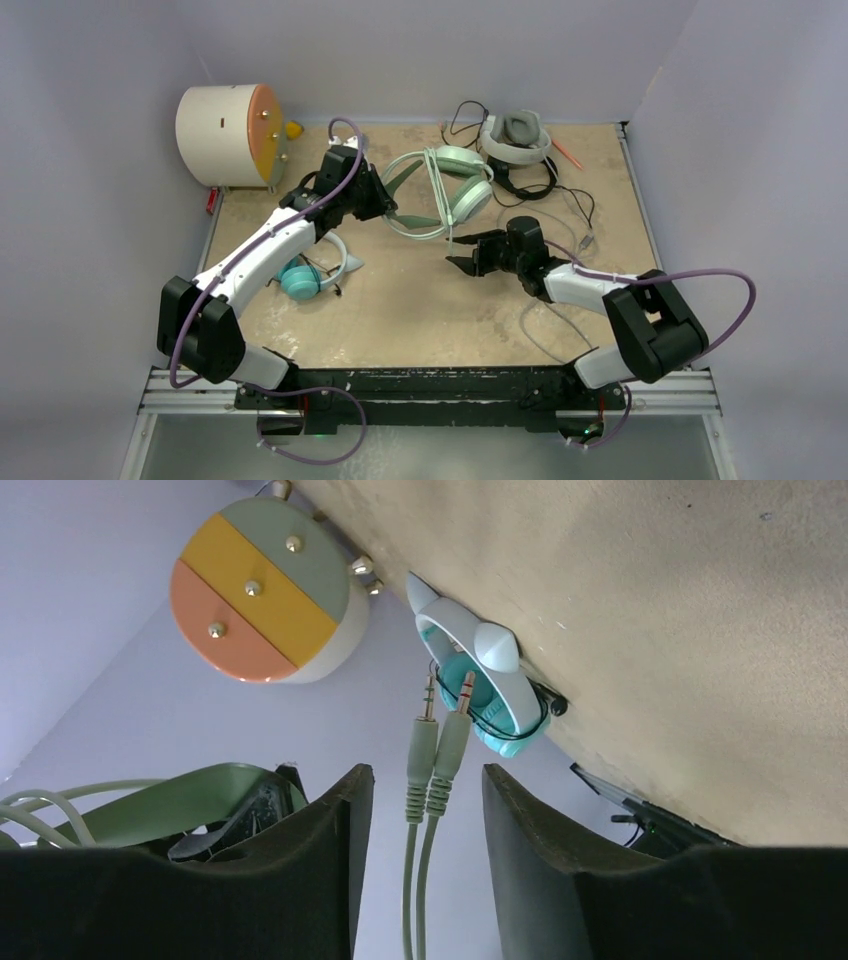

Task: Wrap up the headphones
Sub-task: Wrap the headphones cable around the headphones.

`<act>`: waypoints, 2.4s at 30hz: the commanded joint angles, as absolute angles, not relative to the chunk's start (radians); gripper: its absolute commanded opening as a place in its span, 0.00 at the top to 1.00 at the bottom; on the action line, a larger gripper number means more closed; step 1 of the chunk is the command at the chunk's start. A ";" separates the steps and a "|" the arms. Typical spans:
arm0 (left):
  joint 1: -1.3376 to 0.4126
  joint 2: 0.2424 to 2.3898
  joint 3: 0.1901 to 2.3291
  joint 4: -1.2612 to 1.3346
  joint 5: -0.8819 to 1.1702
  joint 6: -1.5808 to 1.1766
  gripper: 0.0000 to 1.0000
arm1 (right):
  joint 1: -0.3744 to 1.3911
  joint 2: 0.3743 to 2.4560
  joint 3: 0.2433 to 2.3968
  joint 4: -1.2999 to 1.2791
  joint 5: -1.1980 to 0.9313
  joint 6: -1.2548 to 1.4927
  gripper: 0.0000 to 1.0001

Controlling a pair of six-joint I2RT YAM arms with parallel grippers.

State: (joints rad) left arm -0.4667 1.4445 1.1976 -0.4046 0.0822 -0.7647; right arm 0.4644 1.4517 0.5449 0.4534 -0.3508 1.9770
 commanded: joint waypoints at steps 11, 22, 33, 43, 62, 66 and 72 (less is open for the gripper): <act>-0.463 1.393 1.245 -0.322 0.138 -0.733 1.00 | 0.462 1.475 0.607 0.380 -0.375 1.909 0.88; -0.462 1.383 1.250 -0.349 0.143 -0.687 1.00 | 0.462 1.526 0.636 0.408 -0.398 1.850 0.80; -0.463 1.390 1.283 -0.357 0.156 -0.686 1.00 | 0.464 1.515 0.627 0.400 -0.408 1.821 0.56; -0.463 1.396 1.292 -0.355 0.159 -0.685 1.00 | 0.483 1.529 0.604 0.415 -0.427 1.814 0.56; -0.463 1.376 1.247 -0.410 0.330 -0.604 1.00 | 0.453 1.582 0.669 0.403 -0.426 1.704 1.00; -0.463 1.370 1.210 -0.404 0.481 -0.581 1.00 | 0.449 1.614 0.700 0.475 -0.414 1.592 1.00; -0.463 1.347 1.163 -0.411 0.575 -0.555 1.00 | 0.434 1.642 0.606 0.814 -0.374 1.488 1.00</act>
State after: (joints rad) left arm -0.4667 1.4258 1.1683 -0.4786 0.3817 -0.5613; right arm 0.4519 1.6283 0.6415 0.5884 -0.4152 1.6089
